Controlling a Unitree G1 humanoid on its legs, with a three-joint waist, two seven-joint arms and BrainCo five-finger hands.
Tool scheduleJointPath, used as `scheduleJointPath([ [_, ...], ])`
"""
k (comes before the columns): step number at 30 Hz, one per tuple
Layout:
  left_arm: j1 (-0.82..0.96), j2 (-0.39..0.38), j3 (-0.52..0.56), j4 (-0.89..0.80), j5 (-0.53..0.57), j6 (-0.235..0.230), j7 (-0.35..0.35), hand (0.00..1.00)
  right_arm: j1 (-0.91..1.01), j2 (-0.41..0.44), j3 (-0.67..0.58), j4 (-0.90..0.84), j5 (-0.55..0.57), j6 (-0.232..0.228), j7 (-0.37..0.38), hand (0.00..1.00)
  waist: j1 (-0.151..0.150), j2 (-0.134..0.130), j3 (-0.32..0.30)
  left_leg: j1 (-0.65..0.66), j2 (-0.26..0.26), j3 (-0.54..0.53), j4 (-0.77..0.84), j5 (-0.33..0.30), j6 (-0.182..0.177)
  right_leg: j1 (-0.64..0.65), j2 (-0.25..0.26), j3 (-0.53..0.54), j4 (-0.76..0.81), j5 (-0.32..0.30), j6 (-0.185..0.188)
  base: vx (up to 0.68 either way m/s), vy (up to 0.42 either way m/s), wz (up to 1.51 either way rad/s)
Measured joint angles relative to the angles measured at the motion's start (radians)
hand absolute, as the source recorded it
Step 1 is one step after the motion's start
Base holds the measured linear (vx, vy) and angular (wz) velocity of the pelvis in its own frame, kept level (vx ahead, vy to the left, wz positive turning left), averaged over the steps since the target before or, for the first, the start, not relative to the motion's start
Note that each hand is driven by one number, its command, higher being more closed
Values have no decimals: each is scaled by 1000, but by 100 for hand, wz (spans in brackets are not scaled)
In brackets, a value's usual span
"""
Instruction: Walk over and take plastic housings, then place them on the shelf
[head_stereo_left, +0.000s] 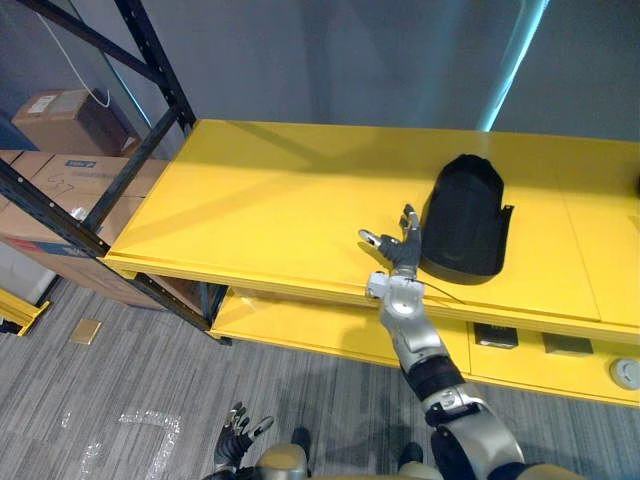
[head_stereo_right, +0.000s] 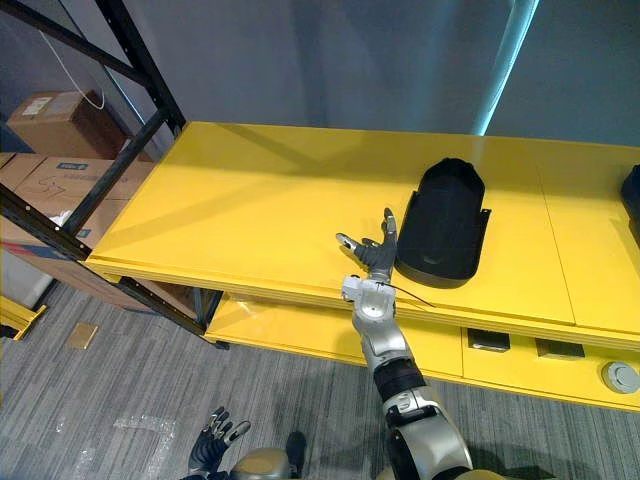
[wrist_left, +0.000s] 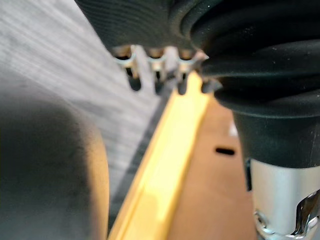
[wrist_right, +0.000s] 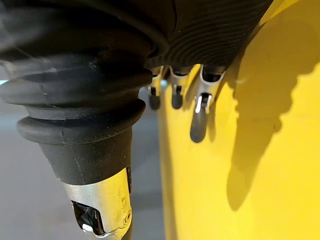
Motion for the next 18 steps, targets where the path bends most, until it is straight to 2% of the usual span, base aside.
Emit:
scheduleJointPath([
  [18,0,8,-27,0,0,-4,0,0,-10,-19,-31,20,0,11,-10,0,-2,0,1,30,0,9,-18,4,0,19,0,4,-3,-1,2,0,0,0],
])
